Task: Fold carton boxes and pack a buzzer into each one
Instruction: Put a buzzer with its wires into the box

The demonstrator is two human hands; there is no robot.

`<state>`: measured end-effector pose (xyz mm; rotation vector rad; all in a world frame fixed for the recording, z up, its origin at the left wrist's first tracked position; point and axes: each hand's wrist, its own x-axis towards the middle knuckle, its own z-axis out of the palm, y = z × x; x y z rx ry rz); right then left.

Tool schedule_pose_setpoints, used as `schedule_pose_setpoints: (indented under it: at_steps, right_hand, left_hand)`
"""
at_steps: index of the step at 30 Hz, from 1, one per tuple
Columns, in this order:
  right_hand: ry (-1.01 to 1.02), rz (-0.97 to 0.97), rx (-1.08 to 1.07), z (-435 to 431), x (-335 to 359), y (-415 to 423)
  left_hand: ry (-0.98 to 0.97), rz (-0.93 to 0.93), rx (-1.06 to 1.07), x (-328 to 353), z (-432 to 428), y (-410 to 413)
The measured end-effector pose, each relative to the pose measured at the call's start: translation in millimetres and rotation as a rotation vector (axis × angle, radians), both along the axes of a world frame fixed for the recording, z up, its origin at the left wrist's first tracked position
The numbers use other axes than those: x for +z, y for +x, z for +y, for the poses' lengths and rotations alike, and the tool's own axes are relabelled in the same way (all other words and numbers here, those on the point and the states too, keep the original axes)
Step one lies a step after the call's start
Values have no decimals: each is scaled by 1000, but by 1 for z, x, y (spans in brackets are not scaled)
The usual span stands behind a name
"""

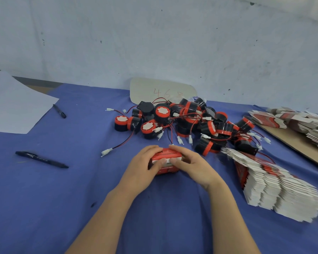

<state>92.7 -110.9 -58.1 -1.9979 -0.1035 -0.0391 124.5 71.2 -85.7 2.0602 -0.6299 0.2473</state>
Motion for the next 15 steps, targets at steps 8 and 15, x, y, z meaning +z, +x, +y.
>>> schedule_pose_setpoints:
  at_steps: [8, 15]
  right_hand:
    - [26, -61, -55, 9, 1, 1]
    - [289, 63, -127, 16, 2, 1]
  left_hand:
    - [-147, 70, 45, 5, -5, -5]
    - [-229, 290, 97, 12, -13, -9]
